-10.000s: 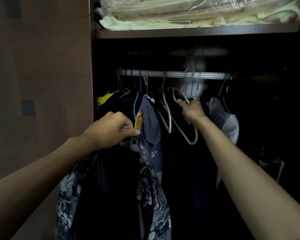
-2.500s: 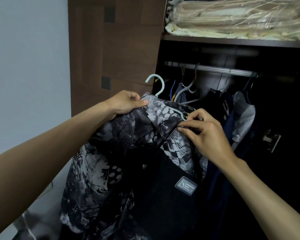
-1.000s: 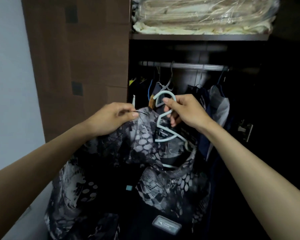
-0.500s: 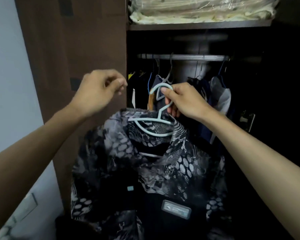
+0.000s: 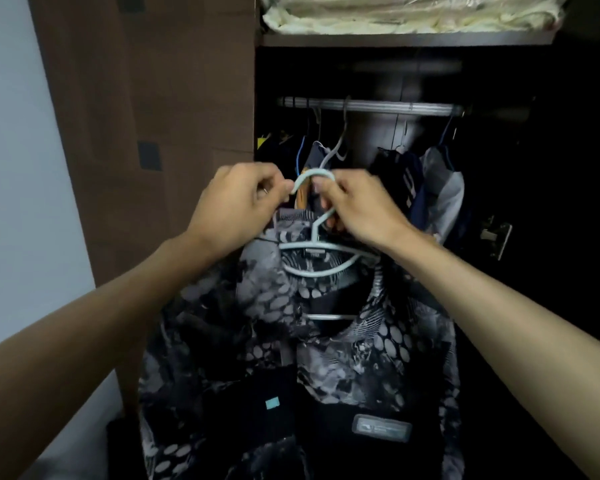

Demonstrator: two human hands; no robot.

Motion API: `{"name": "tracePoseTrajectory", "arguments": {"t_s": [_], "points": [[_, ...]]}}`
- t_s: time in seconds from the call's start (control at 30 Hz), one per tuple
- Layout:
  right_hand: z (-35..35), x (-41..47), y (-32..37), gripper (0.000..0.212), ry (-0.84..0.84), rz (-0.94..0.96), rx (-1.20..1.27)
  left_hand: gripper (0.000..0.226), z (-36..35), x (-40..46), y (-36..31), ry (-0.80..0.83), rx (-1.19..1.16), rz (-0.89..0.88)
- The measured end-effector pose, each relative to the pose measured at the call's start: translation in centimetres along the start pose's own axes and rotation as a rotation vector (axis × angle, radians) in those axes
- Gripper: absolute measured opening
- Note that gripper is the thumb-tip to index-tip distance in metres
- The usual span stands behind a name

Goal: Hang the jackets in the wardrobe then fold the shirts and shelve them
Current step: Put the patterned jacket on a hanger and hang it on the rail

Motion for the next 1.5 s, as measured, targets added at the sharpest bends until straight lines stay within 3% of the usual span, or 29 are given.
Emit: {"name": "tracePoseTrajectory", "arguments": {"t_s": [0.13, 0.3, 0.37, 0.47, 0.63, 0.77, 0.83, 0.93, 1.0, 1.13, 1.23, 1.37, 1.43, 1.5], "points": [[2.9, -0.5, -2.3, 0.041, -0.157, -0.083, 0.063, 0.039, -3.4, -2.5, 1.3, 0.217, -0.051, 0.066], [1.6, -1.3, -2.5, 0.040, -0.059, -0.085, 0.150, 0.047, -6.8, -5.2, 1.5, 0.367, -0.279, 0.138], [1.8, -1.2, -2.4, 0.040, -0.093, -0.080, 0.175, 0.031, -6.4, -5.2, 1.6, 0.345, -0.333, 0.135], [0.9, -1.0, -1.6, 0.040, -0.052, -0.050, 0.088, 0.028, -5.3, -4.8, 0.7, 0.274, -0.341, 0.125], [0.1, -0.3, -0.6, 0.042, -0.038, -0.026, 0.095, 0.022, -3.9, -3.4, -0.2, 0.204, 0.008, 0.001], [-0.1, 0.4, -1.5, 0.045, 0.073, -0.046, 0.105, 0.019, -1.5, -4.0, -1.0, -0.018, -0.118, -0.023], [-0.3, 0.3, -1.7, 0.044, 0.108, -0.064, 0.171, 0.017, -2.4, -3.9, -0.5, 0.065, -0.150, 0.034], [-0.9, 0.2, -1.8, 0.042, 0.075, -0.057, 0.232, 0.014, -5.5, -3.6, 0.6, 0.355, -0.128, 0.091], [-1.5, 0.2, -2.0, 0.042, 0.054, -0.061, 0.253, 0.013, -6.4, -3.5, 0.9, 0.430, -0.230, 0.117], [-3.0, -0.8, -1.6, 0.040, 0.059, -0.071, 0.305, 0.007, -7.0, -3.0, 0.9, 0.437, -0.220, 0.048], [-3.0, -1.1, -1.5, 0.036, 0.053, -0.042, 0.346, 0.021, -6.6, -2.6, 2.5, 0.338, -0.186, 0.099], [-3.9, -1.9, -2.0, 0.027, 0.155, -0.001, 0.319, 0.023, -5.0, -1.8, 2.8, 0.193, -0.155, 0.101], [-3.1, -2.1, -2.6, 0.027, 0.092, -0.023, 0.353, 0.019, -5.8, -2.0, 2.5, 0.290, -0.198, 0.086], [-2.2, -2.2, -3.0, 0.027, 0.046, -0.060, 0.440, 0.023, -7.9, -2.8, 1.8, 0.512, -0.202, 0.033]]}}
Point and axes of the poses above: each hand's wrist, its own x-axis towards the middle knuckle, its own z-axis out of the back of the hand, y = z × x, the point moved 10 cm from there along x, towards the middle knuckle, and after that the axes turned 3 degrees about -z, right-handed, at the moved point
